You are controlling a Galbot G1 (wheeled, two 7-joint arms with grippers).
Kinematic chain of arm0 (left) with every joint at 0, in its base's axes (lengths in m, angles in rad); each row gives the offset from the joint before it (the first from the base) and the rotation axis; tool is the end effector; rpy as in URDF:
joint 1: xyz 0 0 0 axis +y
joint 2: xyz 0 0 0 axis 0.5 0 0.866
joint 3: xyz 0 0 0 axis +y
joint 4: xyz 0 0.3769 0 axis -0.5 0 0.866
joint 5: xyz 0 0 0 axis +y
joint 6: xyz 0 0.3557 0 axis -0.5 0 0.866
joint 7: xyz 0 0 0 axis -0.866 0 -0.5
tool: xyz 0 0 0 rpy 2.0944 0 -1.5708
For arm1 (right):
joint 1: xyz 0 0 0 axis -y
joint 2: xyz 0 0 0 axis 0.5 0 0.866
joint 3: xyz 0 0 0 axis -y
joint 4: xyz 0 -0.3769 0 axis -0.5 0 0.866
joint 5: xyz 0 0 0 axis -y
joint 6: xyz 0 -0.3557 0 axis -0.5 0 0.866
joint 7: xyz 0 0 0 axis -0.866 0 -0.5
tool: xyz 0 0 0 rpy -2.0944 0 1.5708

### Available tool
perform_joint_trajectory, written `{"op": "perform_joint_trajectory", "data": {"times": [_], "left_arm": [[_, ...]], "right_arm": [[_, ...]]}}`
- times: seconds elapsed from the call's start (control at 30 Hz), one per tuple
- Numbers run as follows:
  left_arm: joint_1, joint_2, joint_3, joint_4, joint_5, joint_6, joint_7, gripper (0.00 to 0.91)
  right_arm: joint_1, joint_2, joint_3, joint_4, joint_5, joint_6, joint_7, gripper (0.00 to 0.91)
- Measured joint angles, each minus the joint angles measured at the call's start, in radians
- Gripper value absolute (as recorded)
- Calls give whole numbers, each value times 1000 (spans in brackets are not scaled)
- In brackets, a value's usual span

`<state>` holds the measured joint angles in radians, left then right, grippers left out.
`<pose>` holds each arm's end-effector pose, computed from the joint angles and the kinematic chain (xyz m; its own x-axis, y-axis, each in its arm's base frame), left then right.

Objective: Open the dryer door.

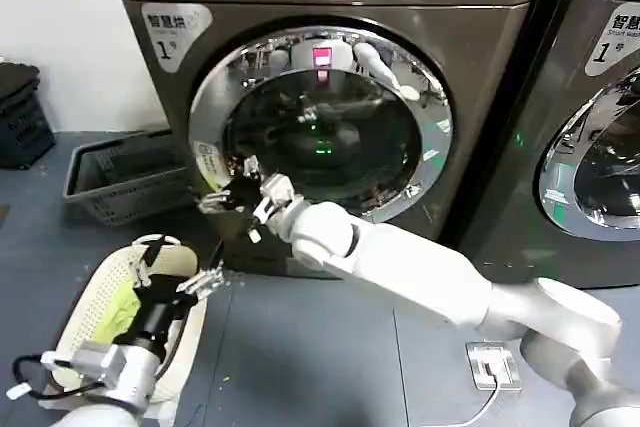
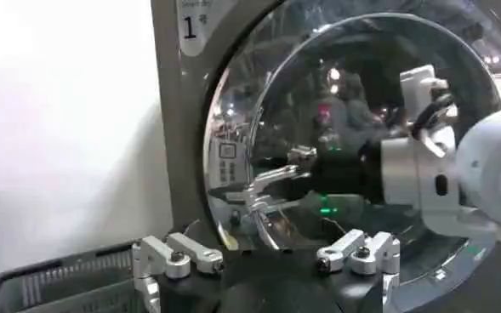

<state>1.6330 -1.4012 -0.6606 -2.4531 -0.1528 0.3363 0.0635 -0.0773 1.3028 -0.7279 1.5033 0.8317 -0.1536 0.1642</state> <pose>0.1337 0.0477 -0.2034 -0.9956 0.0857 0.0368 0.0880 0.9938 0.0686 0.4554 0.2188 -0.1771 -0.5968 -0.8011 0.0462 -0.7959 0.5836 -0.1611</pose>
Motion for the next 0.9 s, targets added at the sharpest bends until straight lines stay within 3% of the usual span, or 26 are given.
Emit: {"op": "perform_joint_trajectory", "data": {"times": [0.9], "left_arm": [[5,-8,0,-5,0,0,1,907]], "right_arm": [[11,52,6,-130,-16,25,-115,907]]}}
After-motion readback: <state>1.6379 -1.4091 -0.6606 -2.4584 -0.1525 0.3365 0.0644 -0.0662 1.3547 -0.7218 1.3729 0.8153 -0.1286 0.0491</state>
